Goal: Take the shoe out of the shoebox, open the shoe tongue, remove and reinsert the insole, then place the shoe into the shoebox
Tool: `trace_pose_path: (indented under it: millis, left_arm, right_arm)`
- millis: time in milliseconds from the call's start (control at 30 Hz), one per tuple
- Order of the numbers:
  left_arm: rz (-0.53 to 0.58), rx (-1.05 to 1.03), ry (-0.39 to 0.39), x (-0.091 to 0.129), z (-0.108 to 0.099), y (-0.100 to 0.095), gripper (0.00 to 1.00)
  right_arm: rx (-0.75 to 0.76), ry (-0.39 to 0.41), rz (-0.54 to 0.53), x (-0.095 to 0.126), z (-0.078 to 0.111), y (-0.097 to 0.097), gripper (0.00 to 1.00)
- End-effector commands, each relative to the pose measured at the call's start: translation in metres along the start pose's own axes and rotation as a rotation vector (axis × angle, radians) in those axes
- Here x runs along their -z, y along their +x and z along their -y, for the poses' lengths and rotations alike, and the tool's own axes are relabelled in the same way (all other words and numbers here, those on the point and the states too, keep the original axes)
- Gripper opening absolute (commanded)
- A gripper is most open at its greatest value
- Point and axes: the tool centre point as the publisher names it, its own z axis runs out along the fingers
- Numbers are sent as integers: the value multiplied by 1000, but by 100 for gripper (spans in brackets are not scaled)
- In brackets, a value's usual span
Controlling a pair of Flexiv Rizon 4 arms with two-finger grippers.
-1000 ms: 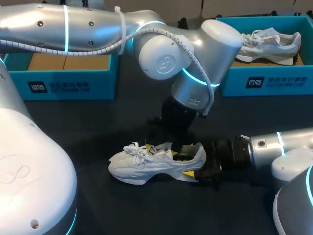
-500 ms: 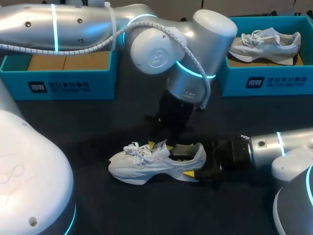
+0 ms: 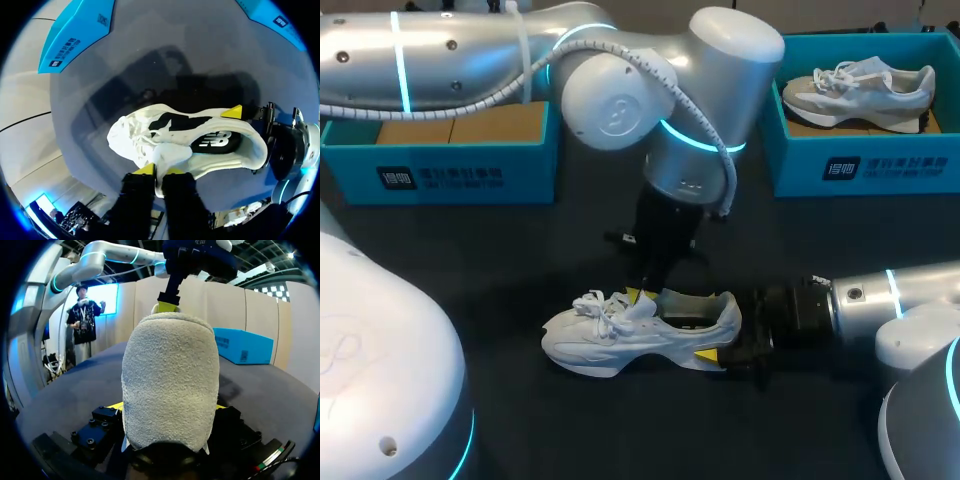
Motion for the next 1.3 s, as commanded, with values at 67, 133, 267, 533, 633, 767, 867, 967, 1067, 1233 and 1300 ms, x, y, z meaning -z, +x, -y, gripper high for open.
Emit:
trace_pose_path:
  millis: [67, 133, 267, 533, 633, 767, 867, 967, 1067, 1233, 1300]
  left_arm:
    - [-148, -15, 26, 2, -5, -23, 0]
    - [-208, -16, 32, 3, -6, -32, 0]
    - [-337, -25, 42, 2, -8, -49, 0]
    - [-550, 2, 25, -10, 9, -74, 0]
    - [-589, -3, 28, -18, 13, -82, 0]
    - [-642, -27, 14, -28, 16, -91, 0]
    - [-648, -37, 1, -39, 19, -94, 0]
    - [-650, -44, -6, -48, 20, -95, 0]
    - [-640, -54, -15, -59, 18, -95, 3]
    - [-614, -66, -29, -73, 14, -95, 16]
    - [-609, -67, -29, -76, 12, -97, 20]
  right_arm:
    - [0, 6, 2, -1, 1, 1, 0]
    - [0, 6, 2, -1, 1, 1, 0]
    - [0, 6, 2, -1, 1, 1, 0]
    - [0, 6, 2, -1, 1, 1, 0]
    - [0, 6, 2, -1, 1, 1, 0]
    - [0, 6, 2, -1, 1, 1, 0]
    - [0, 6, 2, -1, 1, 1, 0]
    - [0, 6, 2, -1, 1, 1, 0]
    - [0, 6, 2, -1, 1, 1, 0]
    - [0, 6, 2, -1, 1, 1, 0]
    - [0, 6, 2, -1, 1, 1, 0]
